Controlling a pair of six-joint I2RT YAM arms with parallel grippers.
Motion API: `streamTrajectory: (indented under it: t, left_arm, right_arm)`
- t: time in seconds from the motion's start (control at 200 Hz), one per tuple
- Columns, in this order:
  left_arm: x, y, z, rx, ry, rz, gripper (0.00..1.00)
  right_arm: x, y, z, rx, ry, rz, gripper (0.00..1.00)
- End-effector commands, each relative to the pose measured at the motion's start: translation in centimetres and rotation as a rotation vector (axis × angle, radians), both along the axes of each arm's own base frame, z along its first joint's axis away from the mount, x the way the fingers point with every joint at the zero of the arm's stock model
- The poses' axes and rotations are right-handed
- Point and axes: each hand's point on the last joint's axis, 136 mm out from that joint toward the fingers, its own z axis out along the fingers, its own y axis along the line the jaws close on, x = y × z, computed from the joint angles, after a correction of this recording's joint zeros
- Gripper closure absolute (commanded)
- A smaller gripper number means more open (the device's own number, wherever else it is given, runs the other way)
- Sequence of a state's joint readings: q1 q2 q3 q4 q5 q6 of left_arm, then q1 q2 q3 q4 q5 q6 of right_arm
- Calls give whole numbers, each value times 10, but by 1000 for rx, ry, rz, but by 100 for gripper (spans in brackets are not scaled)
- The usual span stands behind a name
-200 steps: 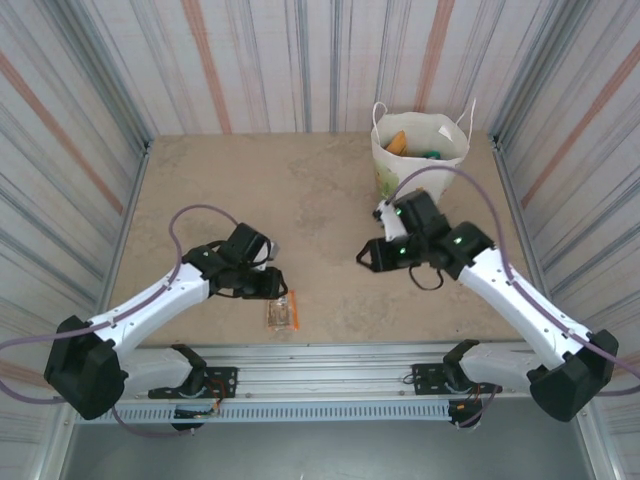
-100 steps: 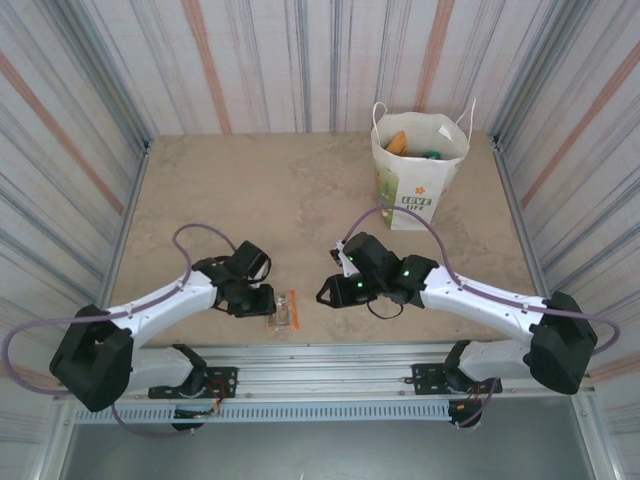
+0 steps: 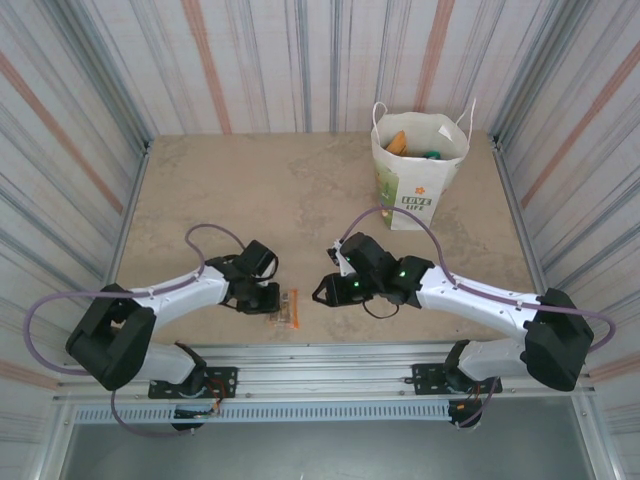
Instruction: Place the snacks into the paper bag
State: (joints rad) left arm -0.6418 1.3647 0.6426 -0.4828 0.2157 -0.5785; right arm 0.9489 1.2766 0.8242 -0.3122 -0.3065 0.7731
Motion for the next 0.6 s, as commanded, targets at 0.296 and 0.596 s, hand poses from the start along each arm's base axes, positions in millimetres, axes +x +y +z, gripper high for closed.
streamTrajectory:
  t: [0.296,0.596]
  left_arm:
    - [22,-24,61,-157,-220,-83,93]
    - [41,-63,147,-462,-453,-128,92]
  right_arm:
    - [27,-21,14,67,-98,-55,55]
    - [47,-21,32,172,-210,-44,54]
